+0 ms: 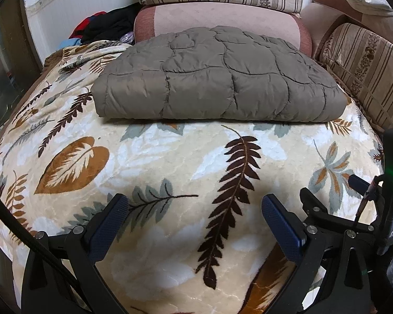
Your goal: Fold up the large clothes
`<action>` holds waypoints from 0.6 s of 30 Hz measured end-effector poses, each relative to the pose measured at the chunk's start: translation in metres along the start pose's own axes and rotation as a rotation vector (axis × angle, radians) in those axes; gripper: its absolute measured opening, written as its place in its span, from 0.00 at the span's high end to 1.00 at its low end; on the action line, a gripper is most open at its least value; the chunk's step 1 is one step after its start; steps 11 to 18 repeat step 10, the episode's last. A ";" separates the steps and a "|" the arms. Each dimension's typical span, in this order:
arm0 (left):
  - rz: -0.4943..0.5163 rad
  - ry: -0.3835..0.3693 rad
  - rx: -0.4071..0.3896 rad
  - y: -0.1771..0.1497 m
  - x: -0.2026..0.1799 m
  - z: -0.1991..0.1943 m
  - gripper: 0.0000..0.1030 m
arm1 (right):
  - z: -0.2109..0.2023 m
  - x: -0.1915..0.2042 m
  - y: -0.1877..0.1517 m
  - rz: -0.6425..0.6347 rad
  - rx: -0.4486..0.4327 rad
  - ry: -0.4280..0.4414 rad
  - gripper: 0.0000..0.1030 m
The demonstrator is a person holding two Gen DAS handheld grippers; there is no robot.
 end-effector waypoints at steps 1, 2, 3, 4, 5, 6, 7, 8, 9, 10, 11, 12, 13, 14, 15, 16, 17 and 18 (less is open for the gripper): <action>-0.003 0.002 0.001 0.000 0.001 0.000 0.02 | 0.000 0.000 0.000 -0.001 0.000 0.000 0.14; -0.007 0.005 0.003 0.001 0.002 0.001 0.02 | 0.000 0.000 0.000 -0.002 0.001 0.000 0.14; -0.013 0.007 0.005 0.001 0.003 0.002 0.02 | 0.001 0.000 0.000 -0.002 0.002 0.001 0.14; -0.017 0.008 0.005 0.001 0.004 0.003 0.02 | 0.001 -0.001 0.000 -0.002 0.004 0.001 0.14; -0.017 0.010 0.005 0.000 0.004 0.003 0.02 | 0.002 -0.001 0.000 -0.002 0.005 0.001 0.14; -0.015 0.012 0.005 0.000 0.004 0.003 0.02 | 0.002 0.000 -0.001 -0.002 0.007 0.000 0.14; -0.008 0.014 0.001 0.000 0.003 0.003 0.02 | 0.003 0.000 -0.001 -0.001 0.009 0.000 0.14; -0.004 0.017 -0.002 0.000 0.003 0.003 0.02 | 0.003 -0.001 -0.001 0.000 0.010 0.000 0.14; 0.000 0.018 -0.003 0.000 0.003 0.002 0.02 | 0.003 -0.001 -0.001 0.001 0.011 0.000 0.14; 0.002 0.014 -0.001 -0.001 0.002 0.002 0.02 | 0.004 -0.001 -0.001 0.002 0.012 0.000 0.14; 0.002 0.014 -0.001 -0.001 0.002 0.002 0.02 | 0.004 -0.001 -0.001 0.002 0.012 0.000 0.14; 0.002 0.014 -0.001 -0.001 0.002 0.002 0.02 | 0.004 -0.001 -0.001 0.002 0.012 0.000 0.14; 0.002 0.014 -0.001 -0.001 0.002 0.002 0.02 | 0.004 -0.001 -0.001 0.002 0.012 0.000 0.14; 0.002 0.014 -0.001 -0.001 0.002 0.002 0.02 | 0.004 -0.001 -0.001 0.002 0.012 0.000 0.14; 0.002 0.014 -0.001 -0.001 0.002 0.002 0.02 | 0.004 -0.001 -0.001 0.002 0.012 0.000 0.14; 0.002 0.014 -0.001 -0.001 0.002 0.002 0.02 | 0.004 -0.001 -0.001 0.002 0.012 0.000 0.14; 0.002 0.014 -0.001 -0.001 0.002 0.002 0.02 | 0.004 -0.001 -0.001 0.002 0.012 0.000 0.14; 0.002 0.014 -0.001 -0.001 0.002 0.002 0.02 | 0.004 -0.001 -0.001 0.002 0.012 0.000 0.14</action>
Point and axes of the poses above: each gripper's, at about its wrist camera, not at the fingertips, and z roughly the way its jaws point, x to its left, y to its top, the point moved 3 cm from there along z, roughly the way its jaws point, and after that the axes turned 11 degrees about y, right-handed, at the moved point
